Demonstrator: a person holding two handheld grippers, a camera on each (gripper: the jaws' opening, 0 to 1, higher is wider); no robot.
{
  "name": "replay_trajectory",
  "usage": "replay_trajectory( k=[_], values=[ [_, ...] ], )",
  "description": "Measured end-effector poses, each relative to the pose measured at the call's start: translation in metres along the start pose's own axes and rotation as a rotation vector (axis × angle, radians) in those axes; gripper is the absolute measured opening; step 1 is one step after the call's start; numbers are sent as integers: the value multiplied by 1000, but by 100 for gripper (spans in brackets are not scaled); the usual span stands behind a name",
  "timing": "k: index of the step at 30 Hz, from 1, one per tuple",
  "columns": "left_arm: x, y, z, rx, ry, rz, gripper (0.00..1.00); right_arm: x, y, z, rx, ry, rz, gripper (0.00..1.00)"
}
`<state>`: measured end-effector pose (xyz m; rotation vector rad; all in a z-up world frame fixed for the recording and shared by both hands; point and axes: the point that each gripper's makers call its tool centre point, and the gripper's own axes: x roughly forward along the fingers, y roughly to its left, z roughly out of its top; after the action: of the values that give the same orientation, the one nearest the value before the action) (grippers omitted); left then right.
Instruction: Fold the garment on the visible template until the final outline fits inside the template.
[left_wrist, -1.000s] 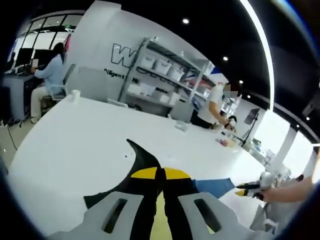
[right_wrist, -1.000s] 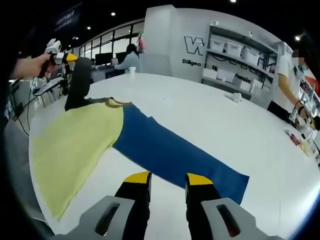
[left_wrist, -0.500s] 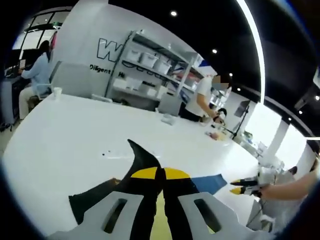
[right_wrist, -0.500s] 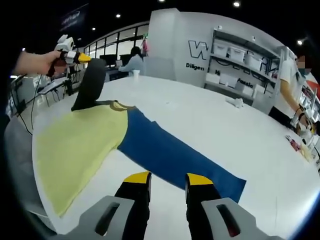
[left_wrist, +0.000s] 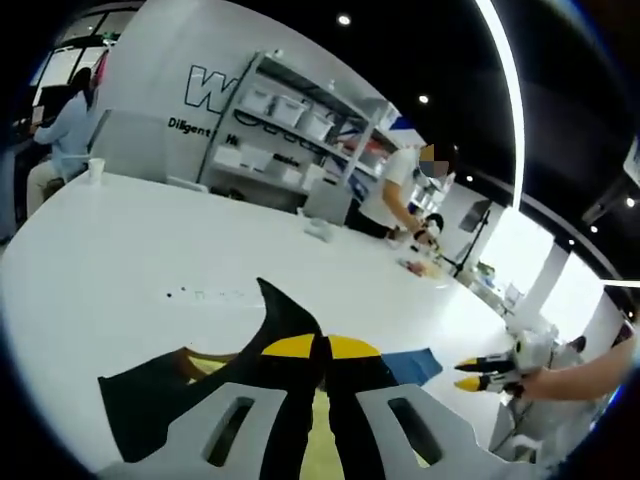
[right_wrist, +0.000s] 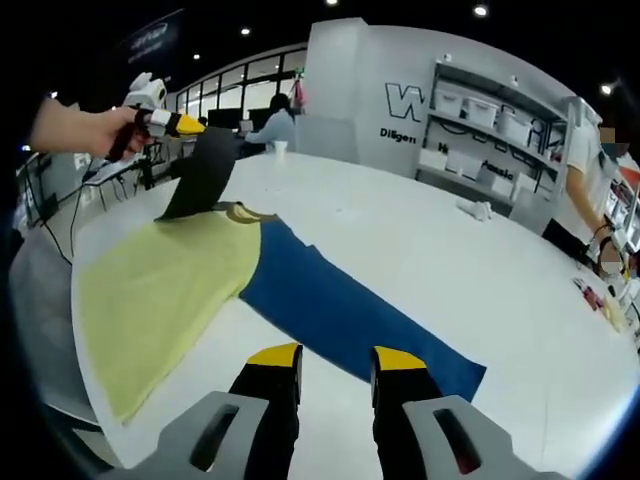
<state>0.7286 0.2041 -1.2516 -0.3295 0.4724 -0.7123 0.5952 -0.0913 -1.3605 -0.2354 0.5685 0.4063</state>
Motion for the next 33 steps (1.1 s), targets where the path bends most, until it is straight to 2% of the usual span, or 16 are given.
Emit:
replay_trajectory(
  k=[4, 10, 15, 20, 23, 33],
  values=[
    [15, -5, -12, 7, 11, 5, 3, -2, 0, 1, 2, -1, 4, 22],
    [37, -1, -39, 27, 49, 43, 3, -5, 0, -1, -22, 23, 15, 22],
    [45, 3, -53, 18, 65, 58, 3, -7, -1, -1, -35, 31, 19, 22],
    [47, -8, -67, 28, 96, 28, 3, -5, 1, 1, -41, 32, 27, 22],
    [49, -16, -77, 63, 129, 4, 3, -4, 2, 1, -39, 30, 28, 22],
    [65, -13, -106, 92, 204, -7, 3, -9, 0, -9, -23, 40, 20, 22]
  ],
)
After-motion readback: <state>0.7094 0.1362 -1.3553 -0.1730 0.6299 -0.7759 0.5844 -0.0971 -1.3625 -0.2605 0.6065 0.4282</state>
